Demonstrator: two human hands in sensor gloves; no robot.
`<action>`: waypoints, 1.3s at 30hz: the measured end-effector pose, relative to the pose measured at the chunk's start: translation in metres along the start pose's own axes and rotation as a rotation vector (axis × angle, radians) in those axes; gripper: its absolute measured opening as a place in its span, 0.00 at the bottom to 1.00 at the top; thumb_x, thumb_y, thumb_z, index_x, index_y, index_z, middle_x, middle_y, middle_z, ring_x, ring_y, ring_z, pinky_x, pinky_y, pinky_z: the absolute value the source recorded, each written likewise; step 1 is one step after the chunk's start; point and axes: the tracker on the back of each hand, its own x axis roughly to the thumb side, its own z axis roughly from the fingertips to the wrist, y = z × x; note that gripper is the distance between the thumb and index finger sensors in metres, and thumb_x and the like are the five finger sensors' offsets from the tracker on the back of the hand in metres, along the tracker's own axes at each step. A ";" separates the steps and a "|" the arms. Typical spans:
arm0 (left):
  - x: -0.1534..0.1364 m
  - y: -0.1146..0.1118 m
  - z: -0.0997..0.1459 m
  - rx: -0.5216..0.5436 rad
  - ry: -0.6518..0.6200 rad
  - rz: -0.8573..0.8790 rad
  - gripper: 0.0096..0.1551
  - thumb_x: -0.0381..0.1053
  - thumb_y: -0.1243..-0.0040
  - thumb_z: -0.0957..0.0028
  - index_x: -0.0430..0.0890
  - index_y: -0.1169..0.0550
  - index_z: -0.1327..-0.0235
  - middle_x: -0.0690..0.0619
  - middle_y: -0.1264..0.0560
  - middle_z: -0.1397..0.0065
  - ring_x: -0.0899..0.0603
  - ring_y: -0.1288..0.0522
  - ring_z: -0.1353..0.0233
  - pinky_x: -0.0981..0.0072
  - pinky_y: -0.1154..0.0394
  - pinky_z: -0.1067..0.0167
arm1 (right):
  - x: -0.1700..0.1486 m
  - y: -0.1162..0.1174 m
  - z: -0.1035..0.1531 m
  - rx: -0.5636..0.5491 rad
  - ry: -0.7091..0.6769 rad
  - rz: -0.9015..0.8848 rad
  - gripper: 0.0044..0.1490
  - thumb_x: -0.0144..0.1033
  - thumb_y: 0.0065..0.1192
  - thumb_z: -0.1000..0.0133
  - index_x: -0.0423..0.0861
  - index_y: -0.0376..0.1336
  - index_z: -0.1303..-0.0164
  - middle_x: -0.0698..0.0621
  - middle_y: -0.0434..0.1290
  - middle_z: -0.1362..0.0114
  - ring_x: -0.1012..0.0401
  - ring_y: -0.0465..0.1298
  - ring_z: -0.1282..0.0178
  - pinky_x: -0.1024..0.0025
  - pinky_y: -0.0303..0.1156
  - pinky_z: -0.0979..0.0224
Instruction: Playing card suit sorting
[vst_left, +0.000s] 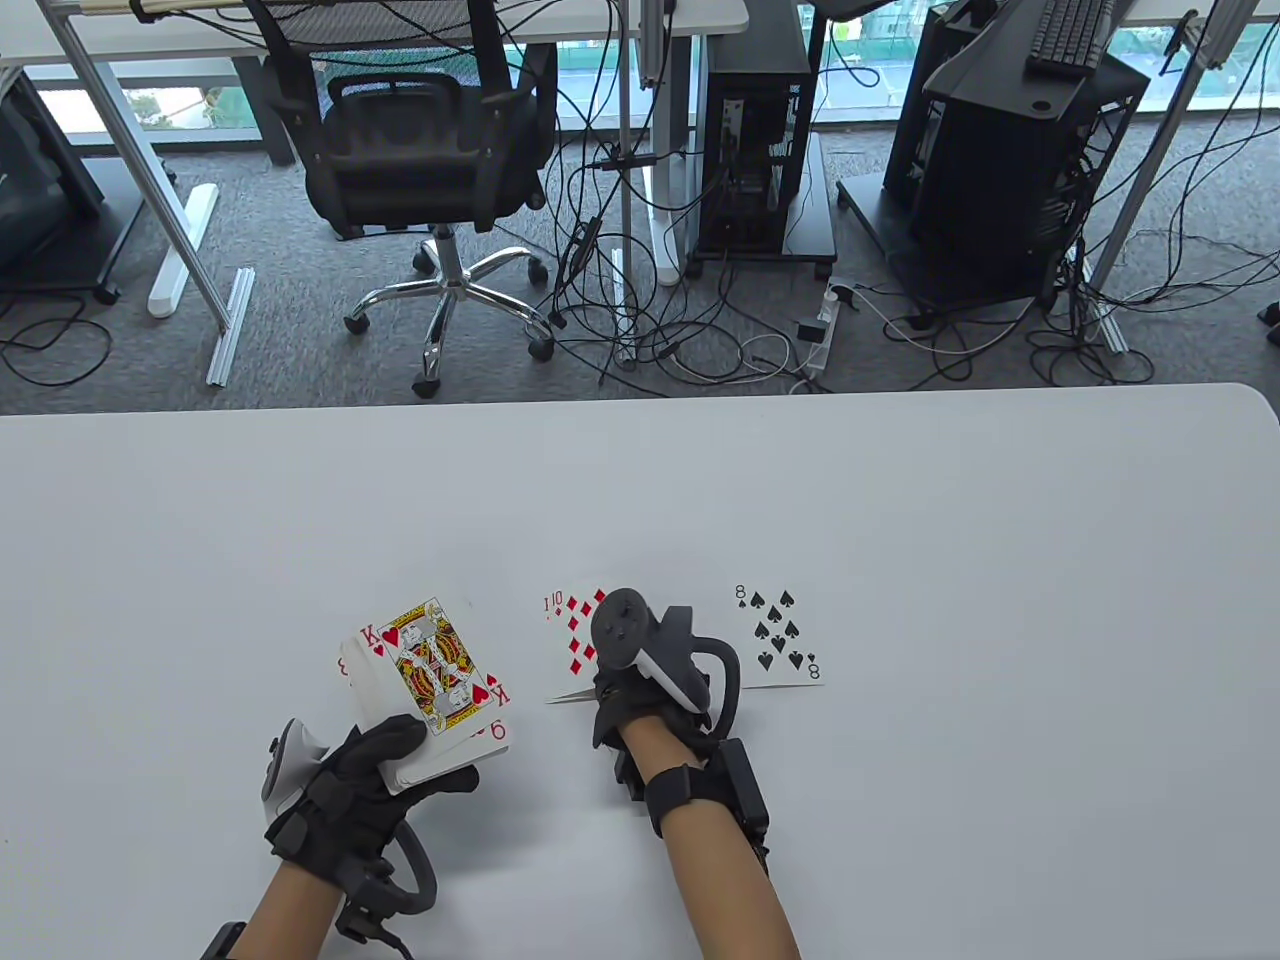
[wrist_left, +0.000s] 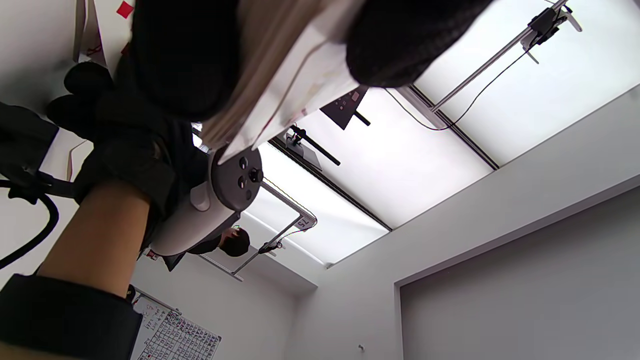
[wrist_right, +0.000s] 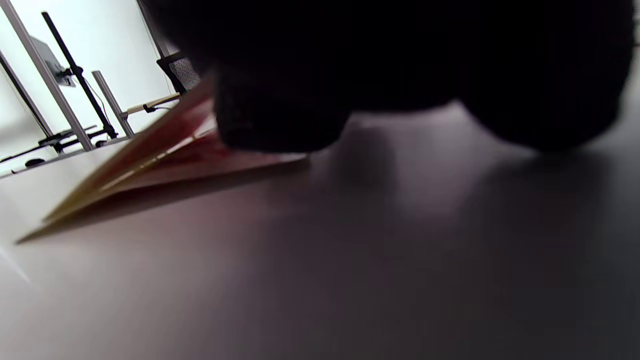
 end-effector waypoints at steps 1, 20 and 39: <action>0.000 0.000 0.000 0.000 0.000 -0.001 0.41 0.53 0.40 0.37 0.51 0.49 0.20 0.44 0.39 0.18 0.33 0.29 0.25 0.54 0.18 0.44 | 0.003 0.003 0.001 0.022 0.007 0.067 0.34 0.37 0.55 0.41 0.19 0.61 0.45 0.49 0.80 0.70 0.66 0.77 0.84 0.63 0.81 0.68; -0.003 0.001 0.000 -0.013 0.030 -0.016 0.40 0.53 0.40 0.37 0.51 0.48 0.20 0.44 0.39 0.18 0.33 0.29 0.25 0.53 0.18 0.44 | 0.034 -0.055 0.049 -0.192 -0.386 -0.563 0.37 0.40 0.46 0.38 0.18 0.61 0.43 0.38 0.79 0.59 0.55 0.80 0.74 0.50 0.79 0.59; -0.007 -0.004 -0.002 -0.071 0.015 -0.033 0.40 0.53 0.39 0.37 0.51 0.48 0.20 0.44 0.39 0.18 0.33 0.29 0.25 0.53 0.18 0.44 | 0.017 -0.058 0.075 -0.186 -0.388 -0.686 0.34 0.37 0.54 0.42 0.19 0.60 0.46 0.45 0.79 0.63 0.61 0.79 0.78 0.55 0.80 0.59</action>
